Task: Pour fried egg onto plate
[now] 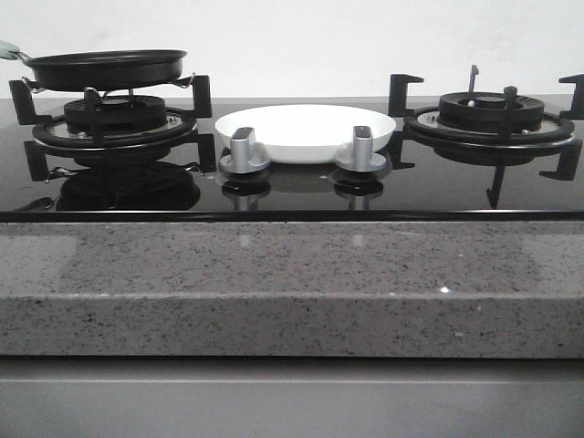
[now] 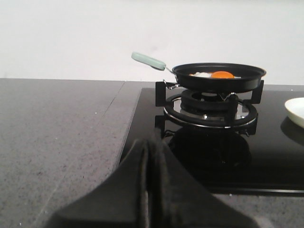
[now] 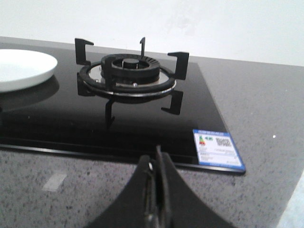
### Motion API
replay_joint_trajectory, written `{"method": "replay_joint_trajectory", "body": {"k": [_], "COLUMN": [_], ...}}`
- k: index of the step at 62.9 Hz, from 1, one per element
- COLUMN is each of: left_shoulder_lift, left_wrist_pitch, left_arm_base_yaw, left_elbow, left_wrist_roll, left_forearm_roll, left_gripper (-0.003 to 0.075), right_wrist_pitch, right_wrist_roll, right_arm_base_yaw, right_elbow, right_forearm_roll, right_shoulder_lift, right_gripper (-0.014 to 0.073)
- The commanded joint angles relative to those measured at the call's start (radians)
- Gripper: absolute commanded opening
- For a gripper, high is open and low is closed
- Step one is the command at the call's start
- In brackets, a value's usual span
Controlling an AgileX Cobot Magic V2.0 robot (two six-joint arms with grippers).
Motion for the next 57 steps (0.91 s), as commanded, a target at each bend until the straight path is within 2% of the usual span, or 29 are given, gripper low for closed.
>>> {"method": "replay_joint_trajectory", "body": {"k": [1, 11, 23, 34, 39, 44, 48, 50, 55, 57], "left_shoulder_lift": [0.008, 0.211, 0.563, 0.693, 0.712, 0.720, 0.725, 0.725, 0.725, 0.725], "left_wrist_pitch": [-0.058, 0.095, 0.124, 0.119, 0.106, 0.106, 0.099, 0.099, 0.096, 0.096], "left_arm_base_yaw": [0.002, 0.002, 0.002, 0.001, 0.001, 0.001, 0.001, 0.001, 0.001, 0.001], "left_elbow": [-0.116, -0.365, -0.575, -0.655, -0.656, -0.654, -0.654, -0.654, -0.654, -0.654], "left_wrist_roll": [-0.010, -0.010, -0.010, -0.010, -0.010, -0.010, -0.010, -0.010, -0.010, -0.010], "left_forearm_roll": [-0.007, -0.001, -0.009, -0.016, -0.055, -0.096, -0.096, -0.096, -0.093, -0.093], "left_gripper": [-0.0020, -0.0020, -0.0020, -0.0020, -0.0004, 0.0095, 0.0237, 0.0339, 0.0606, 0.0666], "right_wrist_pitch": [-0.021, 0.099, 0.117, 0.111, 0.086, 0.074, 0.075, 0.075, 0.075, 0.074], "right_wrist_roll": [-0.005, -0.005, -0.005, -0.005, -0.005, -0.005, -0.005, -0.005, -0.005, -0.005], "right_arm_base_yaw": [-0.007, -0.007, -0.004, -0.004, -0.004, -0.004, -0.004, -0.004, -0.004, -0.004], "right_elbow": [-0.113, -0.348, -0.558, -0.632, -0.632, -0.632, -0.632, -0.632, -0.631, -0.629], "right_forearm_roll": [0.002, 0.002, 0.002, 0.007, 0.014, 0.057, 0.107, 0.131, 0.146, 0.146], "right_shoulder_lift": [0.002, 0.159, 0.449, 0.593, 0.612, 0.620, 0.620, 0.620, 0.620, 0.620], "right_gripper": [-0.0071, -0.0067, -0.0059, -0.0054, 0.0013, 0.0174, 0.0344, 0.0424, 0.0556, 0.0580]}}
